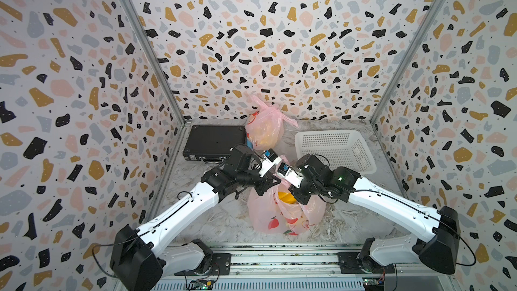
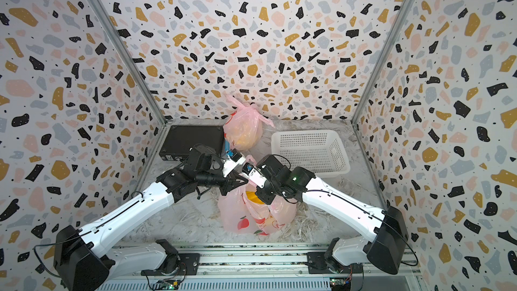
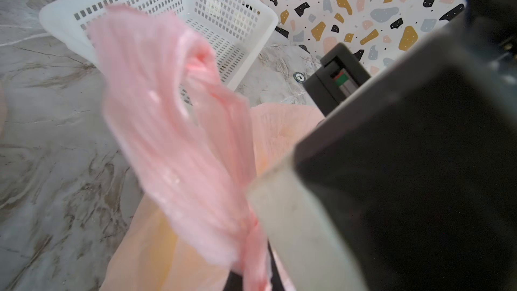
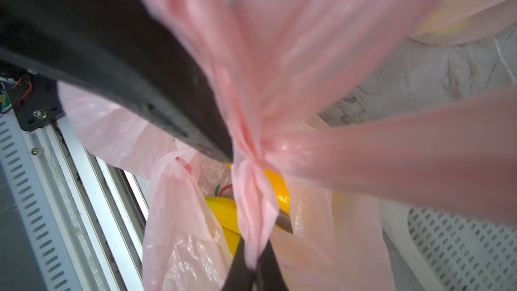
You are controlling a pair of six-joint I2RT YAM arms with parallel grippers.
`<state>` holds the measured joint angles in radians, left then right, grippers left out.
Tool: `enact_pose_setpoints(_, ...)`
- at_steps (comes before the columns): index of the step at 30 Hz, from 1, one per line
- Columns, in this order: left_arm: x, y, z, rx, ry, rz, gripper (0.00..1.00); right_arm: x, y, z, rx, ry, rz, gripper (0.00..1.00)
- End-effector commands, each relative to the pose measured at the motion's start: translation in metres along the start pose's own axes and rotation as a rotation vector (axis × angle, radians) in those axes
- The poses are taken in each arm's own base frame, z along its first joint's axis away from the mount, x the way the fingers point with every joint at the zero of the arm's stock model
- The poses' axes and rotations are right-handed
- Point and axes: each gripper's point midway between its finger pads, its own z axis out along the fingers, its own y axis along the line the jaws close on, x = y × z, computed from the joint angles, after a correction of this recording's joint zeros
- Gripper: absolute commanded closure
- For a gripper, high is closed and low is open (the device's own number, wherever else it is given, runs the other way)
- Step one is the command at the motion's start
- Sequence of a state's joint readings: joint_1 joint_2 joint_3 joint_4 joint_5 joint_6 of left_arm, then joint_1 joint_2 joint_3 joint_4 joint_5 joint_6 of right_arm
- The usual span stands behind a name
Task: Place the banana into a plastic bag & tie a knot
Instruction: Cross the plastic bag at the center of the board.
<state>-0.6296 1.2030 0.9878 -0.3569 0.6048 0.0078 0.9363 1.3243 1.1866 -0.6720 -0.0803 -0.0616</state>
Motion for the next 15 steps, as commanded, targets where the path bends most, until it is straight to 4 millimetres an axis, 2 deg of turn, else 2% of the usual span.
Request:
enact_pose_setpoints(1, -0.005, 0.003, 0.001, -0.019, -0.03, 0.013, 1.0, -0.02, -0.004, -0.028, 0.038, -0.112, 0.026, 0.65)
enact_pose_setpoints(4, -0.006, 0.005, 0.0, -0.037, -0.051, 0.015, 1.0, -0.031, -0.01, -0.05, 0.018, -0.216, 0.119, 0.34)
enact_pose_setpoints(8, -0.007, 0.01, 0.001, -0.079, -0.069, 0.024, 1.0, -0.047, -0.022, -0.079, -0.057, -0.391, 0.273, 0.01)
enact_pose_setpoints(11, -0.007, 0.013, 0.002, -0.111, -0.077, 0.041, 1.0, -0.061, -0.026, -0.092, -0.126, -0.485, 0.367, 0.0)
enact_pose_setpoints(15, -0.005, 0.016, 0.006, -0.153, -0.08, 0.067, 1.0, -0.079, -0.031, -0.095, -0.196, -0.521, 0.475, 0.01)
